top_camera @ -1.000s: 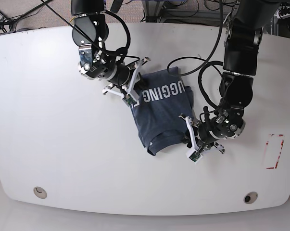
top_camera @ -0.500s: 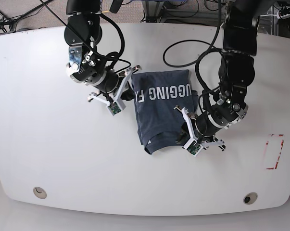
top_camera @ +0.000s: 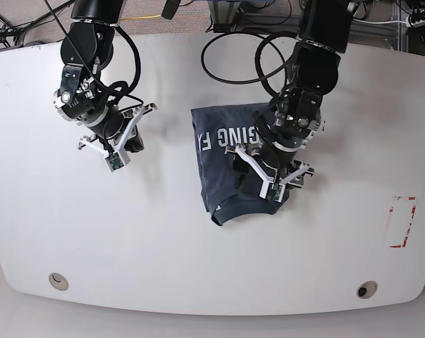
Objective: Fold the T-shirt properly
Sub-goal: 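Drag the folded bundle with the left gripper to the table edge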
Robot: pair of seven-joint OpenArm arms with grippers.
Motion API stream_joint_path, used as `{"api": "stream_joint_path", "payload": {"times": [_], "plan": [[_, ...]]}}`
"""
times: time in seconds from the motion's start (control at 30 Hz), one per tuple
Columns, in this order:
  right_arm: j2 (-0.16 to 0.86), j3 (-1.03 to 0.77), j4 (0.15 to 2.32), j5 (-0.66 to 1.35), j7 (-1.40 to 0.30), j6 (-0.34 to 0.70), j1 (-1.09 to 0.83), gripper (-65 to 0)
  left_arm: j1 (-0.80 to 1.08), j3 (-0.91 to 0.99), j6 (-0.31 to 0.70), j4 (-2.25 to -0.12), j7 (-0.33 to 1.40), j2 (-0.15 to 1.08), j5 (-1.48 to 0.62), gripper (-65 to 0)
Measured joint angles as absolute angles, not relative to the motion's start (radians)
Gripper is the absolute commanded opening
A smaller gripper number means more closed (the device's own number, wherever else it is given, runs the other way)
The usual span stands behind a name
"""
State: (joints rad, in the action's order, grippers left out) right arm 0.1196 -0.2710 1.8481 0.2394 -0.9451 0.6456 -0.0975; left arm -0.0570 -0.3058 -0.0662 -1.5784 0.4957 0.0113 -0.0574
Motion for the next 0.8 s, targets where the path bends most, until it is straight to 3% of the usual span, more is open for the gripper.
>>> {"api": "stream_joint_path", "payload": {"times": [0.17, 0.37, 0.57, 0.8], "plan": [[0.124, -0.295, 1.822, 0.233, -0.948, 0.656, -0.091, -62.5, -0.064, -0.372, -0.165, -1.437, 0.449, -0.066, 0.064, -22.2], [0.116, -0.295, 1.816, 0.239, -0.944, 0.656, -0.084, -62.5, -0.046, -0.465, -0.309, -1.33, 0.313, -0.077, 0.22, -21.8], [0.116, -0.297, 1.816, 0.239, -0.947, 0.656, -0.08, -62.5, -0.053, -0.483, -0.331, -1.24, 0.248, -0.063, 0.281, -21.8], [0.117, -0.297, 1.816, 0.239, -0.947, 0.656, -0.078, -62.5, -0.065, -0.487, -0.31, -1.234, 0.181, 0.114, 0.289, -21.9]]}}
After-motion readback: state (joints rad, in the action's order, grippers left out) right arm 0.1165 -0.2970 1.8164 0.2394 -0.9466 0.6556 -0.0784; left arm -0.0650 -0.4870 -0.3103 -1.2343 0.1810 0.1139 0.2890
